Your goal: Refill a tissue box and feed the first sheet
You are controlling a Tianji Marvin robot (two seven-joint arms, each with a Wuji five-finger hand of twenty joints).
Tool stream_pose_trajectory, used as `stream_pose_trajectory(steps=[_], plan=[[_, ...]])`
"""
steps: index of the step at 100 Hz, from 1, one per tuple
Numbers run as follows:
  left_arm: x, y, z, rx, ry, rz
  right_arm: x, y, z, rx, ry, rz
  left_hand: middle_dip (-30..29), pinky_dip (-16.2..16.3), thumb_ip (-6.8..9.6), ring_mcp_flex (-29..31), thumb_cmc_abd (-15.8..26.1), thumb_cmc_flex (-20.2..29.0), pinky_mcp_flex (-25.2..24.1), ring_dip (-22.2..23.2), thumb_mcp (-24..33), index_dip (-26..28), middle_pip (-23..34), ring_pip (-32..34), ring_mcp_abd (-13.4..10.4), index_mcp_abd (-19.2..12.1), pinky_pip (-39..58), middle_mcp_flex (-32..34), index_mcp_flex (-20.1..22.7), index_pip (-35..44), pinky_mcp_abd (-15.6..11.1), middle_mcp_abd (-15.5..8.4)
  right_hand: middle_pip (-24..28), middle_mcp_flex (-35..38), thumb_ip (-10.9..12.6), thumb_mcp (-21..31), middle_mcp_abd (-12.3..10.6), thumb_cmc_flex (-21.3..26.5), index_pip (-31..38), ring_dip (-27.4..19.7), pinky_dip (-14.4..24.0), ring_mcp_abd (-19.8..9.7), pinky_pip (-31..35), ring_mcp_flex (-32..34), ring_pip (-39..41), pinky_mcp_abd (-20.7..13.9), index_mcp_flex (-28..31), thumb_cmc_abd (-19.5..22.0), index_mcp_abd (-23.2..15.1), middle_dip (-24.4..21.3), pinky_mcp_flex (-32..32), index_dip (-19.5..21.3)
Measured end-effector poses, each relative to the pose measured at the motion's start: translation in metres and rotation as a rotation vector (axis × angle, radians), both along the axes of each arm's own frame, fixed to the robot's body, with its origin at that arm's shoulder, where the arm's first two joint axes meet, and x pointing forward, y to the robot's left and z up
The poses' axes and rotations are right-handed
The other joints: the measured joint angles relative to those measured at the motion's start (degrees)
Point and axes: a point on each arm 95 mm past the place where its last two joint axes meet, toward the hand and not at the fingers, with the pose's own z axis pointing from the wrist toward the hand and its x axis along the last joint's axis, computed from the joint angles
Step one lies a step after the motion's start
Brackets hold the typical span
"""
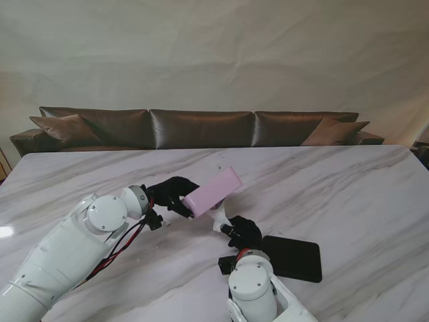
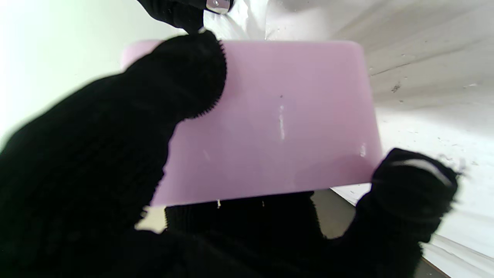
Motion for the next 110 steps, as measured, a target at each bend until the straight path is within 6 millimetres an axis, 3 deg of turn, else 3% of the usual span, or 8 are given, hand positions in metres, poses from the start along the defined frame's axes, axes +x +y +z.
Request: stream_pose_trajectory(steps=[26,36,41,44,48,66,80,110], plan=[[0.000,0.000,0.000,0.002,-0.001,0.003,-0.004,-0.003,0.001,0.001,-0.009,-0.015,0.0,0.0,0.00,0.0,0.0,0.0,0.0,0.0,0.0,0.0,0.0,0.0,0.0,0.0,0.0,0.0,0.0,0.0,0.0,0.0,0.0,0.7,0.0,0.0,0.0,0.0,-0.7,0.0,0.0,0.0,0.0,0.0,0.0,0.0,0.6,0.0,0.1,0.0,-0.1,-1.0],[0.000,0.000,0.000,0.004,-0.003,0.003,-0.005,-0.003,0.003,0.002,-0.014,-0.008,0.0,0.0,0.00,0.0,0.0,0.0,0.0,0.0,0.0,0.0,0.0,0.0,0.0,0.0,0.0,0.0,0.0,0.0,0.0,0.0,-0.8,0.7,0.1,0.7,0.0,-1.1,-1.1,-0.1,0.0,0.0,0.0,0.0,0.0,0.0,0.6,-1.3,0.3,-0.1,-0.3,-4.7],[0.000,0.001,0.001,0.005,-0.004,0.005,-0.005,-0.003,0.003,0.004,-0.015,-0.007,0.0,0.0,0.00,0.0,0.0,0.0,0.0,0.0,0.0,0.0,0.0,0.0,0.0,0.0,0.0,0.0,0.0,0.0,0.0,0.0,-1.9,-0.9,1.4,0.6,0.1,-5.6,-8.2,-0.1,-0.1,0.0,0.0,-1.1,0.0,0.0,-0.2,-2.0,2.7,-1.7,-1.0,-5.4],[0.001,0.001,0.001,0.005,-0.004,0.005,-0.006,-0.004,0.004,0.007,-0.015,-0.004,0.0,0.0,0.00,0.0,0.0,0.0,0.0,0.0,0.0,0.0,0.0,0.0,0.0,0.0,0.0,0.0,0.0,0.0,0.0,0.0,-2.8,-2.5,3.2,-0.6,0.1,-8.3,-14.6,-0.1,-0.1,0.0,-0.2,-1.8,0.0,0.0,-0.8,-1.3,4.3,-2.8,-1.4,-1.7],[0.001,0.001,0.001,0.006,-0.005,0.007,-0.007,-0.004,0.004,0.011,-0.014,0.005,0.0,0.0,0.00,0.0,0.0,0.0,0.0,0.0,0.0,0.0,0.0,0.0,0.0,0.0,0.0,0.0,0.0,0.0,0.0,0.0,-3.0,-4.7,3.7,-2.8,0.3,-10.2,-21.1,-0.1,-0.1,0.0,-0.5,-3.1,-0.3,0.0,-3.1,-1.3,5.8,-3.6,-1.6,1.0],[0.002,0.005,0.003,0.017,-0.012,0.014,-0.009,-0.010,0.010,-0.035,-0.037,0.022,0.0,0.0,0.00,0.0,0.0,0.0,0.0,0.0,0.0,0.0,0.0,0.0,0.0,0.0,0.0,0.0,0.0,0.0,0.0,0.0,-8.6,-14.1,4.4,-8.5,2.0,-12.5,-30.6,-0.1,-0.1,0.0,-1.7,-8.7,-2.8,0.0,-14.6,-2.7,9.9,-8.4,-3.4,0.4],[0.002,0.008,0.003,0.024,-0.013,0.018,-0.011,-0.017,0.020,-0.101,-0.069,0.016,0.0,0.0,0.00,0.0,0.0,0.0,0.0,0.0,0.0,0.0,0.0,0.0,0.0,0.0,0.0,0.0,0.0,0.0,0.0,0.0,-11.6,-16.6,4.3,-9.1,2.7,-13.8,-31.1,-0.7,-0.1,0.0,-2.8,-10.8,-6.4,0.0,-17.1,-3.2,10.2,-12.9,-3.8,-0.7],[0.003,0.014,0.001,0.115,-0.069,0.003,-0.008,-0.028,0.043,-0.190,-0.114,0.028,0.0,0.0,0.00,0.0,0.0,0.0,0.0,0.0,0.0,0.0,0.0,0.0,0.0,0.0,0.0,0.0,0.0,0.0,0.0,0.0,-13.5,-17.6,4.3,-10.7,3.3,-14.4,-29.1,-2.2,0.1,0.2,-3.9,-12.2,-11.7,0.0,-17.1,-3.1,10.6,-16.7,-4.3,-2.2]])
